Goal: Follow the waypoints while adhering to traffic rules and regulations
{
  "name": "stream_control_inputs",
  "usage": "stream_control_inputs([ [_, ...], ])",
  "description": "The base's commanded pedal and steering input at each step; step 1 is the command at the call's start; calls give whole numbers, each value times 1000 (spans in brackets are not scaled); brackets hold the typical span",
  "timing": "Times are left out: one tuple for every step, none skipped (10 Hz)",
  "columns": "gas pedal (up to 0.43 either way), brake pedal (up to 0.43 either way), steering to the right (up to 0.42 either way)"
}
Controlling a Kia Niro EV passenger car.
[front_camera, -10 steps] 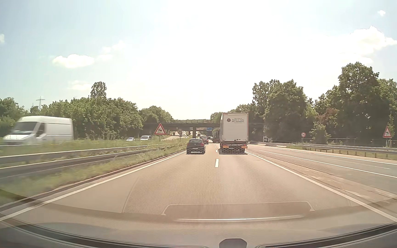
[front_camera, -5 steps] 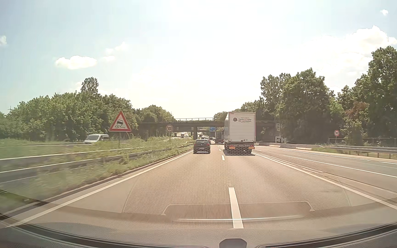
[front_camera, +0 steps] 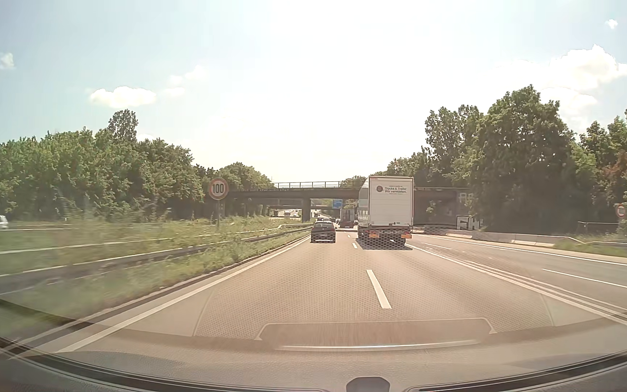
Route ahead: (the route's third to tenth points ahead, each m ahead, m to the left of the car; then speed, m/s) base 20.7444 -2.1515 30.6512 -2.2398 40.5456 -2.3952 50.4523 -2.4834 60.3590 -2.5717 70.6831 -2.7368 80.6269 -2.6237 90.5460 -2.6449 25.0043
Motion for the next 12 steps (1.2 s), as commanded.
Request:
stream_control_inputs([
  [220, 30, 2],
  [220, 30, 3],
  [228, 30, 3],
  [228, 30, 2],
  [228, 30, 2],
  [240, 30, 2],
  [240, 30, 2],
  [240, 30, 1],
  [240, 30, 1],
  [240, 30, 0],
  [240, 30, 0],
  [240, 30, 0],
])
